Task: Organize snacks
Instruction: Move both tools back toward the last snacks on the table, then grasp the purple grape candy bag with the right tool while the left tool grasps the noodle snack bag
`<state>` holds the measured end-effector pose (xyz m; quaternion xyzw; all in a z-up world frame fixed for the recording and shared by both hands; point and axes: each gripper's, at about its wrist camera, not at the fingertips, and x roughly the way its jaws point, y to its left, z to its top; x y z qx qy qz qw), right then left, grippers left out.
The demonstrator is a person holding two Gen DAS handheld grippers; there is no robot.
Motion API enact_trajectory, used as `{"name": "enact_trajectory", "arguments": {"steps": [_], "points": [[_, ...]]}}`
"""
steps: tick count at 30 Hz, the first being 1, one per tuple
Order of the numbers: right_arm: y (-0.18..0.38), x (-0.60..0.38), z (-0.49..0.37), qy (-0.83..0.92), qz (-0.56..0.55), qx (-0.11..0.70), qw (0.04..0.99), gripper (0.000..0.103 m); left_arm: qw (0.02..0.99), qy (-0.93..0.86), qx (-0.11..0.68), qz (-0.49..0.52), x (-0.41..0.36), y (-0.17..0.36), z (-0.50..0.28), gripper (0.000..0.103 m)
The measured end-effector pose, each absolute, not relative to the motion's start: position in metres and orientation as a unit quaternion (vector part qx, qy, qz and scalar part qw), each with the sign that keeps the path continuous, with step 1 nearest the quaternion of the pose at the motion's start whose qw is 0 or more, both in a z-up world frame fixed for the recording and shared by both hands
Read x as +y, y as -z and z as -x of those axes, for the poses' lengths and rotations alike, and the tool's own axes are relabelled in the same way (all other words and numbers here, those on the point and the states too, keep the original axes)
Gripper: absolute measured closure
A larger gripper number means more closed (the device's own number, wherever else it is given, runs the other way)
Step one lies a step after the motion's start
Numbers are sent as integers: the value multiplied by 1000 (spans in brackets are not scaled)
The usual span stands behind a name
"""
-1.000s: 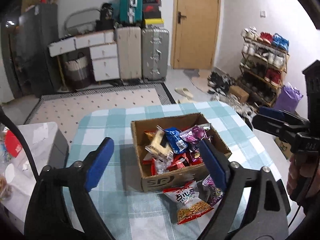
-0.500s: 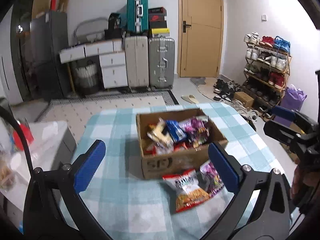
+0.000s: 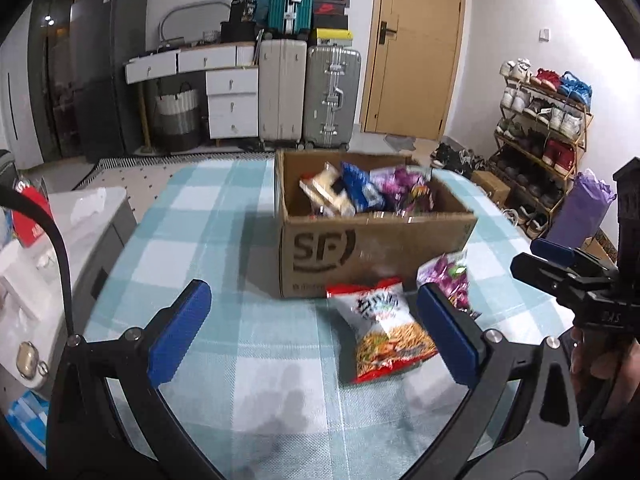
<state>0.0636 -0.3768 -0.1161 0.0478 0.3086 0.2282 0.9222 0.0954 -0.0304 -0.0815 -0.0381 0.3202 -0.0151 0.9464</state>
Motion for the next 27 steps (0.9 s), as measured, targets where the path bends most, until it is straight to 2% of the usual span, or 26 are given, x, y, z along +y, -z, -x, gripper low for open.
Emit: {"name": "enact_trajectory", "arguments": {"steps": [12, 27], "points": [[171, -359, -89, -241, -44, 353, 903, 0, 934, 27, 350, 64, -34, 151, -121, 0], [197, -342, -113, -248, -38, 385, 888, 2, 941, 35, 327, 75, -29, 170, -125, 0]]}}
